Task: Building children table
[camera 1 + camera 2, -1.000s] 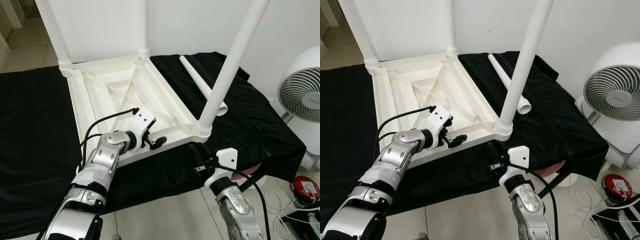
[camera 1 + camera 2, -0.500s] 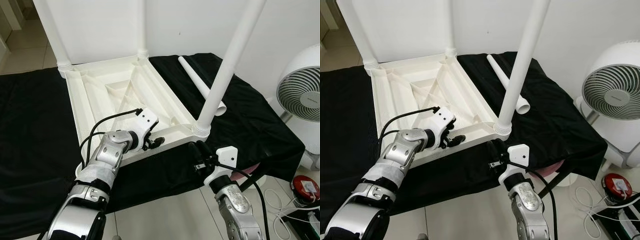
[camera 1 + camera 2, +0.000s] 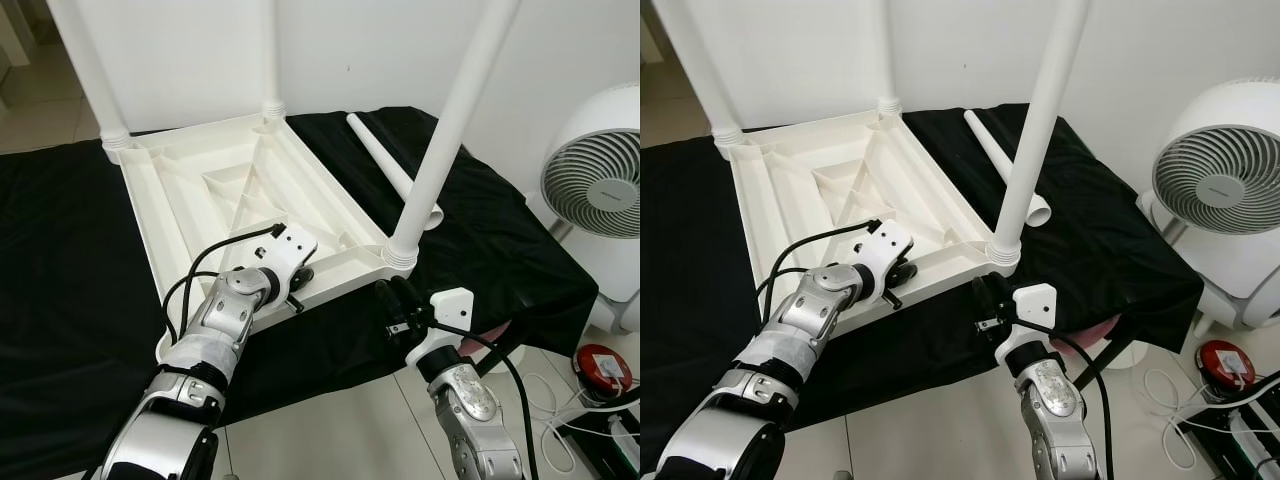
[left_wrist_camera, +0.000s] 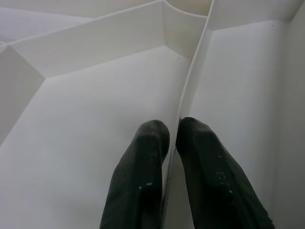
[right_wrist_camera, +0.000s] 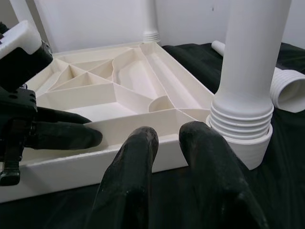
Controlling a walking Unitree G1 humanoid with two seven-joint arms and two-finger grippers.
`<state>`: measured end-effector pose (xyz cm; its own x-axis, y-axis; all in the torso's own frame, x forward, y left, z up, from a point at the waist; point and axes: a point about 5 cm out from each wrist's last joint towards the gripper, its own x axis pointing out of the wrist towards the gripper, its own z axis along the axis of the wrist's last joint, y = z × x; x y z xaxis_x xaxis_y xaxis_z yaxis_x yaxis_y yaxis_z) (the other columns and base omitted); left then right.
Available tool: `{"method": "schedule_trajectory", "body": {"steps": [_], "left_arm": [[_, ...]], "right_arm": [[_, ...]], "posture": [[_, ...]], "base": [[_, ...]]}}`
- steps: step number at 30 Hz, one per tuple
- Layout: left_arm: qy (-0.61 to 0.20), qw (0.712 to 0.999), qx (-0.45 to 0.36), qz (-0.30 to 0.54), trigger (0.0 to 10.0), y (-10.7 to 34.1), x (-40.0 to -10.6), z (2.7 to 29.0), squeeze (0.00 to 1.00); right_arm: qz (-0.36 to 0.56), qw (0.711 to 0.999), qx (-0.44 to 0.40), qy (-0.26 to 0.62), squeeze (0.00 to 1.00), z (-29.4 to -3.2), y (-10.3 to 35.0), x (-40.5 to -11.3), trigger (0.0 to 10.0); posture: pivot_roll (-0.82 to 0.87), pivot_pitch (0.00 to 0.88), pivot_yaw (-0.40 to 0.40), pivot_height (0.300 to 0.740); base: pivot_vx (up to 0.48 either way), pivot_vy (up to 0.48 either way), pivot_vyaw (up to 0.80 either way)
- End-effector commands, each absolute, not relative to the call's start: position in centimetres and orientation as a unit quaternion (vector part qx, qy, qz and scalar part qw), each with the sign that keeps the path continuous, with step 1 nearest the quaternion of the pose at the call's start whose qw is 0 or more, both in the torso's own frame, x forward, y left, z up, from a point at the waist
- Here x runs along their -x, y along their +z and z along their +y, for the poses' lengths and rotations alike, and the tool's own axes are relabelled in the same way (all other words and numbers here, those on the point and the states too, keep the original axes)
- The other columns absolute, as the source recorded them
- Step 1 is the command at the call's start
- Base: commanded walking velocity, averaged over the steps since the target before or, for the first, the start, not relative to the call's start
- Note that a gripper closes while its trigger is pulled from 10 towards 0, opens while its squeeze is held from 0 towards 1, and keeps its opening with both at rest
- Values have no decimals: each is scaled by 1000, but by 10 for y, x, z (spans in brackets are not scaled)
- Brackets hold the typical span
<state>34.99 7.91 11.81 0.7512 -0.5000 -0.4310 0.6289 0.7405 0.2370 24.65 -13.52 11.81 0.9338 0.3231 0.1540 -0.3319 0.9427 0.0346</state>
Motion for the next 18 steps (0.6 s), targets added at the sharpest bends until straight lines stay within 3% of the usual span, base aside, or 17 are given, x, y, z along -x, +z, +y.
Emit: {"method": "schedule_trajectory", "body": {"steps": [1,18], "left_arm": [[-146,949,-203,190,0,105,-353,113,0],[-47,954,-190,226,0,92,-324,164,0]], "right_arm": [[-69,984,-23,164,0,-136,116,-248,10000],[-64,982,-15,179,0,-135,115,-249,10000]], "posture": [[-72,0,-10,740],[-44,20,-39,740]], "base": [[0,0,0],[0,0,0]]}}
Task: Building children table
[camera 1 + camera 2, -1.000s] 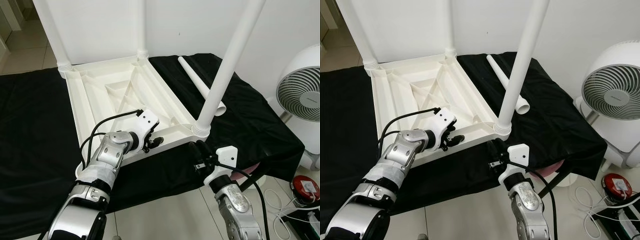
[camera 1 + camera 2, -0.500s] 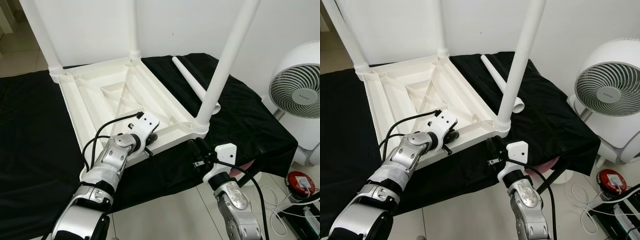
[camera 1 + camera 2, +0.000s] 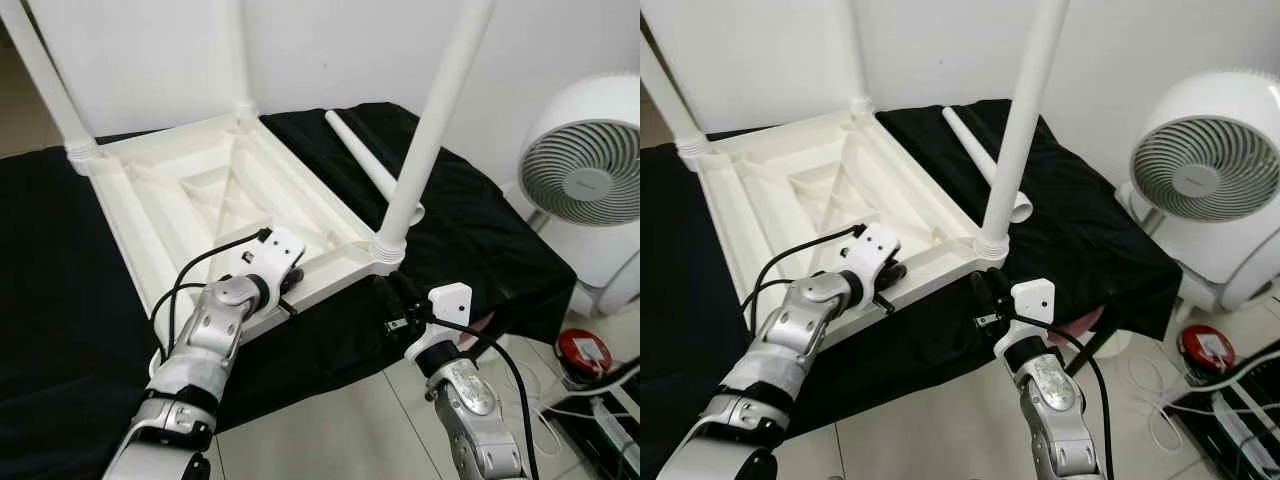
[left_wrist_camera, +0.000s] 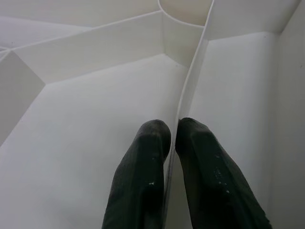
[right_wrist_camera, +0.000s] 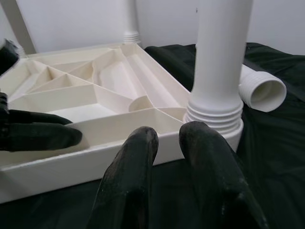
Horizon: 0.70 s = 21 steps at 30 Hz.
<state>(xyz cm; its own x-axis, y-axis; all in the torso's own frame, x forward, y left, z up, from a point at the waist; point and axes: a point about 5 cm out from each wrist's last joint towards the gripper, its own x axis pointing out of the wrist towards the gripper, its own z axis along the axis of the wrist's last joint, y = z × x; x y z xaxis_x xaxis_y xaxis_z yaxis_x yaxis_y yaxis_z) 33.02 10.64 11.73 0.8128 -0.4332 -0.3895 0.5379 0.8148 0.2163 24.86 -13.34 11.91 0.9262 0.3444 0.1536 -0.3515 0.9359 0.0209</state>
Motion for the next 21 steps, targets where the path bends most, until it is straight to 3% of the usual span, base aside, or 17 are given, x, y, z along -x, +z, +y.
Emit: {"method": "schedule_trajectory", "body": {"steps": [1,21], "left_arm": [[-41,953,-188,232,0,89,-320,167,0],[75,940,-161,291,0,73,-267,219,0]], "right_arm": [[-64,981,-14,182,0,-134,115,-249,10000],[-61,979,-2,197,0,-137,115,-250,10000]], "posture": [[-44,20,-39,740],[-39,21,-55,740]], "base": [[0,0,0],[0,0,0]]}}
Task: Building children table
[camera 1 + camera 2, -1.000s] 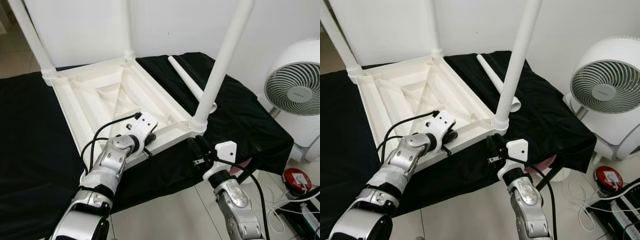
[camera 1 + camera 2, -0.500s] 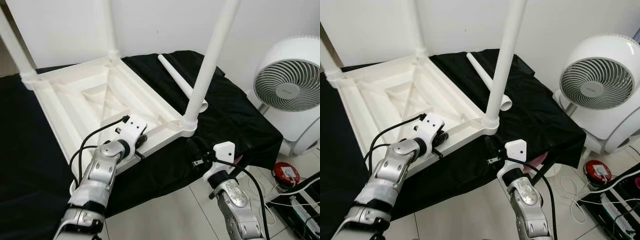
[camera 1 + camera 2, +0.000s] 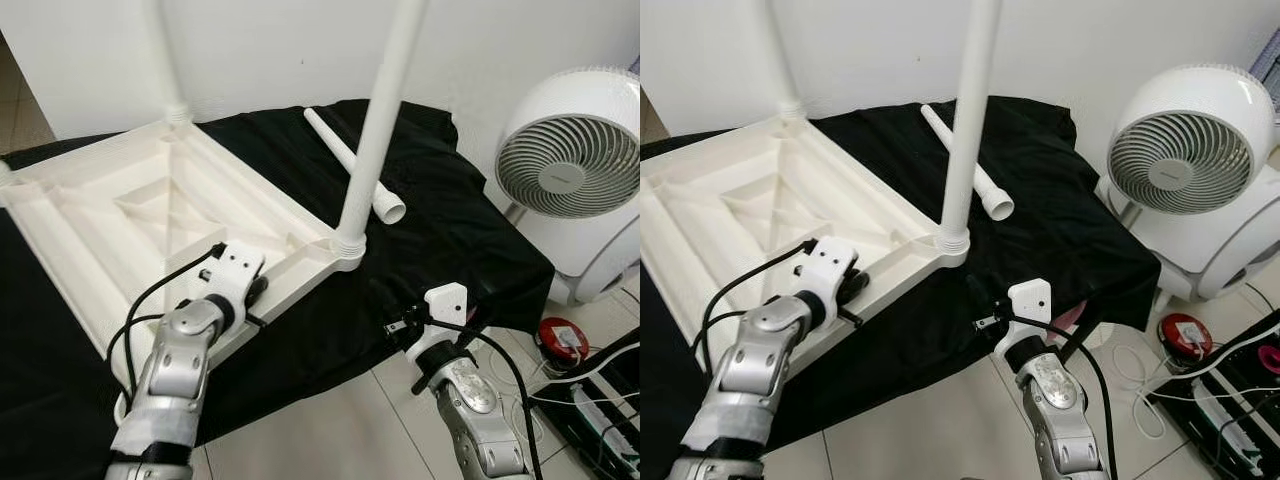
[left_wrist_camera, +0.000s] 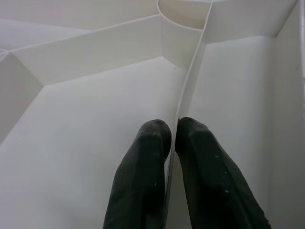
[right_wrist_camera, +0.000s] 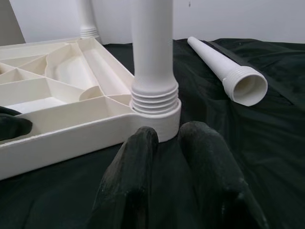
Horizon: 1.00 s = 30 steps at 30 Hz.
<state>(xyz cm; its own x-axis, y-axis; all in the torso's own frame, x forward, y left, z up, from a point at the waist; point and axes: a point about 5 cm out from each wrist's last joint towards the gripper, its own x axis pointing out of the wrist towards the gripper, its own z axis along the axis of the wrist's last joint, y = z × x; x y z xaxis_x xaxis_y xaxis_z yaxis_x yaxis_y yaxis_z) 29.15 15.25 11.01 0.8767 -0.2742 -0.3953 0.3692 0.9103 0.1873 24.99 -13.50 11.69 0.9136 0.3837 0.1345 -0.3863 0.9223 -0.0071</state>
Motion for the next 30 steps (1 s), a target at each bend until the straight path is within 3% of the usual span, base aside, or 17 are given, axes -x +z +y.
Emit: {"method": "schedule_trajectory", "body": {"steps": [1,6,11,12,17,18,19,29,30], "left_arm": [[75,940,-161,291,0,73,-267,219,0],[93,937,-155,298,0,72,-260,222,0],[45,947,-142,284,0,70,-273,187,0],[20,950,-138,278,10000,71,-278,176,0],[-44,961,-128,241,10000,79,-288,149,0],[-65,965,-123,223,10000,83,-291,141,780],[-89,969,-113,202,10000,89,-293,133,1000],[-196,971,-91,100,10000,123,-295,116,984],[-218,968,-95,79,10000,130,-293,118,306]], "right_arm": [[-61,979,-2,197,0,-137,115,-250,10000],[-62,978,-1,201,0,-135,115,-251,10000],[-65,977,0,205,0,-134,116,-254,10000],[-66,977,0,205,0,-134,116,-254,10000],[-66,977,1,202,0,-134,116,-253,10000],[-67,978,1,199,0,-135,116,-253,10000],[-67,978,0,196,0,-135,116,-253,10000],[-67,980,-4,187,0,-135,114,-251,10000],[-67,980,-6,187,0,-134,114,-251,10000]], "posture": [[-39,21,-55,740],[-36,18,-58,740],[-38,12,-58,740],[-40,11,-55,740],[-46,11,-44,740],[-46,11,-44,740],[-50,12,-36,740],[-49,19,-18,740],[-46,21,-17,740]], "base": [[0,0,0],[0,0,0],[0,0,0],[0,0,0],[0,0,0],[0,0,0],[0,0,0],[0,0,0],[0,0,0]]}}
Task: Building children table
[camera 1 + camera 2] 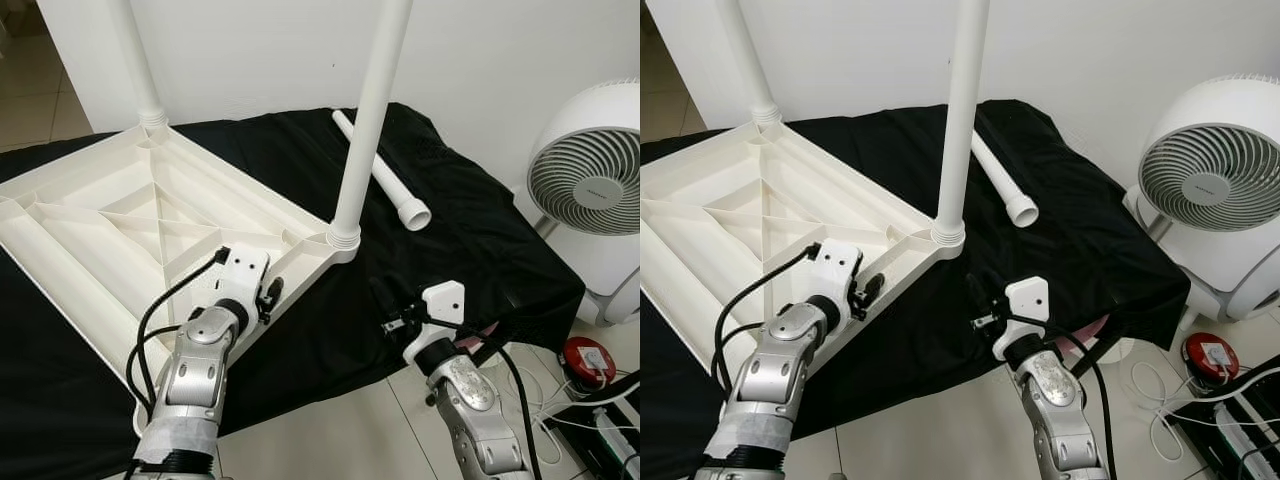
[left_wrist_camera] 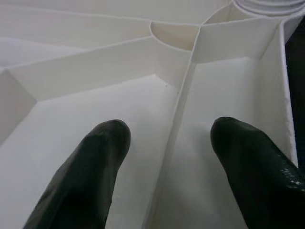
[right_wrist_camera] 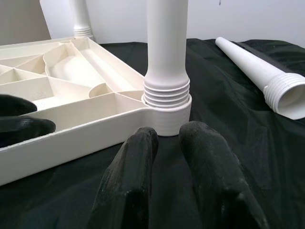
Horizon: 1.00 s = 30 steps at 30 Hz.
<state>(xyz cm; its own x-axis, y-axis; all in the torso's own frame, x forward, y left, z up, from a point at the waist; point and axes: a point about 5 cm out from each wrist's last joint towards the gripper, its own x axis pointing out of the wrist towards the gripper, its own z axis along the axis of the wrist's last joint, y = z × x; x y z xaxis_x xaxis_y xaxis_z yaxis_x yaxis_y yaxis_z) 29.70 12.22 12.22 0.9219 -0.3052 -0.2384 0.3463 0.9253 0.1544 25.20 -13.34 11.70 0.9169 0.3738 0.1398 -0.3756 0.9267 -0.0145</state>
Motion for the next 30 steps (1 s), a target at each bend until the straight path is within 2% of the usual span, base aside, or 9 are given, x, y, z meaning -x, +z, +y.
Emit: {"method": "schedule_trajectory", "body": {"steps": [1,2,17,18,20,23,24,25,30], "left_arm": [[-218,968,-95,79,10000,130,-293,118,306],[-239,964,-96,67,10000,135,-291,120,0],[-405,904,-122,66,9843,151,-249,146,0],[-406,901,-130,78,8471,148,-248,148,0],[-403,898,-146,97,0,142,-248,150,0],[-399,894,-163,122,0,135,-248,154,0],[-396,892,-174,131,9176,132,-247,155,0],[-394,891,-177,138,10000,130,-247,156,0],[-387,887,-196,159,10000,126,-245,160,0]], "right_arm": [[-67,980,-6,187,0,-134,114,-251,10000],[-67,980,-6,187,0,-134,114,-250,10000],[-62,979,-2,192,0,-136,112,-249,10000],[-62,979,-2,193,0,-136,111,-249,10000],[-62,979,-1,194,0,-135,111,-249,10000],[-61,979,-1,195,0,-135,112,-249,10000],[-61,979,0,195,0,-135,111,-249,10000],[-61,979,0,196,0,-136,111,-249,10000],[-60,978,0,197,0,-136,111,-249,10000]], "posture": [[-46,21,-17,740],[-46,21,-17,740],[-27,34,-27,740],[-27,35,-29,740],[-26,34,-30,740],[-26,33,-31,740],[-26,35,-33,740],[-25,35,-34,740],[-23,35,-37,740]], "base": [[0,0,0],[0,0,0],[0,0,0],[0,0,0],[0,0,0],[0,0,0],[0,0,0],[0,0,0],[0,0,0]]}}
